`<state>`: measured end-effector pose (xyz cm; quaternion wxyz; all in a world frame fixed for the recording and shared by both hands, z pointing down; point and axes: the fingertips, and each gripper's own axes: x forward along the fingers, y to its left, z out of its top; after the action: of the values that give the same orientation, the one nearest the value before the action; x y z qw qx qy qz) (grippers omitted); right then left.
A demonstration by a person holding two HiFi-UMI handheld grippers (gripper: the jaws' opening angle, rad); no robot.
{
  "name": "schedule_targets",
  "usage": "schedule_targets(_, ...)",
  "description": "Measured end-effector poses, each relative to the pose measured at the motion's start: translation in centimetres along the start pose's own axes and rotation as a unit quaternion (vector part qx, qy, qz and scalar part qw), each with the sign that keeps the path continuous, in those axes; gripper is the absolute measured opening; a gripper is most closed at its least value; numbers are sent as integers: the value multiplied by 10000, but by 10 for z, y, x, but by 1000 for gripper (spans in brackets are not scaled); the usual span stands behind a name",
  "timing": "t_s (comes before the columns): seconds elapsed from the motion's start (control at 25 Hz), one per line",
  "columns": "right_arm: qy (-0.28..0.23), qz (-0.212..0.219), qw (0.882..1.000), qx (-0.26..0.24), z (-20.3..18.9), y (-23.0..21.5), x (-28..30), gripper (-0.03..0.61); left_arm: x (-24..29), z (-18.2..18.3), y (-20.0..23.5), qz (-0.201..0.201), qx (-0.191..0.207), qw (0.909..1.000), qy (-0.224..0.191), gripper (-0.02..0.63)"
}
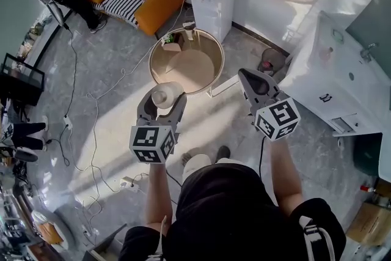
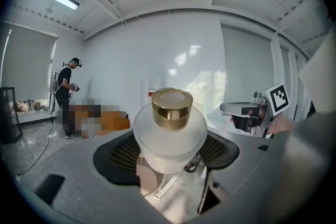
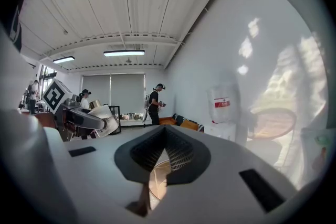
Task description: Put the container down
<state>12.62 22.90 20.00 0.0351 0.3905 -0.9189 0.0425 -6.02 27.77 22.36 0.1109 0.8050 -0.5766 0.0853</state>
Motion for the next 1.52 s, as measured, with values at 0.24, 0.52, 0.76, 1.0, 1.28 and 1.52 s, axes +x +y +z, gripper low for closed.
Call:
schedule_targets(0.24,-121,-1,9999,-107,5,-2,-5,3,3,4,-10,-42,69,10000,-30,344)
schedule_targets(0.52,-191,-10,9998,3,3,-8,-17,3,4,2,-18,-35,38,10000,-71,344)
schedule_targets(0.76,-89,-64,9999,61,-7,-9,-21,3,2,-2,-26,-81,31,9999,-65,344)
schedule_targets(1.0,33,-65,9999,112,-18,-7,-18,3,7,-7,-25,-127,103,9999,-6,344)
schedule_targets(1.28,122,-155,9996,180,-28,-14,-1,3,24,-14,-11,-217,102,9997,66,344)
schedule_targets(1.52,127,-184,9997,118,-20,-24,27,3,51,-6,9,-295,117,9995,24,344)
